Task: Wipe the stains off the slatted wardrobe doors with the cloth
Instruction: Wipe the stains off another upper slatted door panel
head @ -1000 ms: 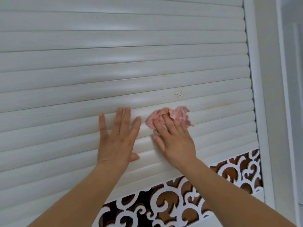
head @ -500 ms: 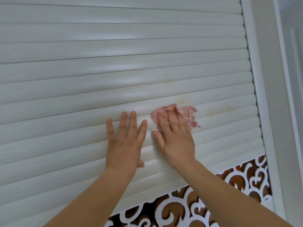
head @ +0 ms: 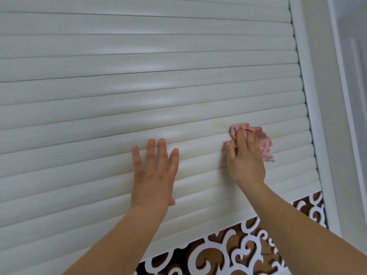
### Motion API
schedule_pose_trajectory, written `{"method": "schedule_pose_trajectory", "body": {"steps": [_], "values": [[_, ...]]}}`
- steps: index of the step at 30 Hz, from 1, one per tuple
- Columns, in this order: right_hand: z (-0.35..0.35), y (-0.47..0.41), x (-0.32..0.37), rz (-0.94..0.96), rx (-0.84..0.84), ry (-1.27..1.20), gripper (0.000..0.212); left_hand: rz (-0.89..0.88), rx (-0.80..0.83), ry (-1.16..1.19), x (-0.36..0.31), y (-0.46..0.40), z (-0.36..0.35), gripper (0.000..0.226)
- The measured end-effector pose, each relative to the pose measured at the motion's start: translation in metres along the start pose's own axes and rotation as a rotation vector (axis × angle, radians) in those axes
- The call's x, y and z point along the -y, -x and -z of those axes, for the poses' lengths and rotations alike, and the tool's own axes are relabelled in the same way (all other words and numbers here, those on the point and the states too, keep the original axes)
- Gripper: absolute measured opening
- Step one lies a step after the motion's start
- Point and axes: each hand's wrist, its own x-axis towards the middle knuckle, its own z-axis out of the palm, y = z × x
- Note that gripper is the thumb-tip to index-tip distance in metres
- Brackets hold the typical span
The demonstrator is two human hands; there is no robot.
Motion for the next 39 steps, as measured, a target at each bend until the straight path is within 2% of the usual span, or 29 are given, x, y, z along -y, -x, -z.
{"method": "schedule_pose_trajectory", "body": {"steps": [3, 7, 11, 18, 21, 25, 27, 30, 34, 36, 39], "values": [[-0.005, 0.011, 0.021, -0.005, 0.088, 0.019, 0.063, 0.008, 0.002, 0.011, -0.001, 0.000, 0.000, 0.115], [-0.019, 0.041, 0.050, 0.378, 0.047, 0.147, 0.071, 0.016, -0.001, 0.026, -0.002, -0.001, 0.002, 0.115], [-0.019, 0.032, 0.050, 0.507, 0.026, 0.209, 0.056, 0.013, -0.002, 0.011, -0.002, 0.000, 0.003, 0.115], [0.005, -0.024, 0.021, 0.317, -0.017, 0.106, 0.065, 0.009, -0.008, 0.003, -0.002, 0.000, 0.001, 0.115], [0.014, -0.038, -0.001, 0.182, -0.032, 0.076, 0.053, 0.013, 0.000, 0.005, -0.002, -0.001, 0.000, 0.115], [0.013, -0.037, 0.014, 0.052, -0.016, -0.004, 0.054, 0.011, 0.004, 0.015, -0.002, -0.001, 0.000, 0.115], [0.007, -0.026, 0.032, 0.122, -0.012, 0.033, 0.058, 0.011, 0.002, 0.019, -0.002, -0.001, 0.000, 0.115], [-0.004, -0.005, 0.053, 0.366, 0.003, 0.073, 0.067, 0.012, -0.002, 0.024, -0.003, -0.001, 0.001, 0.115], [-0.005, -0.002, 0.070, 0.552, 0.050, 0.134, 0.059, 0.006, -0.008, 0.011, -0.002, -0.001, 0.004, 0.115], [-0.001, -0.011, 0.072, 0.577, 0.037, 0.169, 0.058, -0.004, -0.010, 0.007, -0.002, 0.000, 0.006, 0.114], [0.009, -0.034, 0.075, 0.483, 0.075, 0.169, 0.063, -0.037, -0.032, -0.012, 0.002, -0.001, 0.009, 0.110]]}}
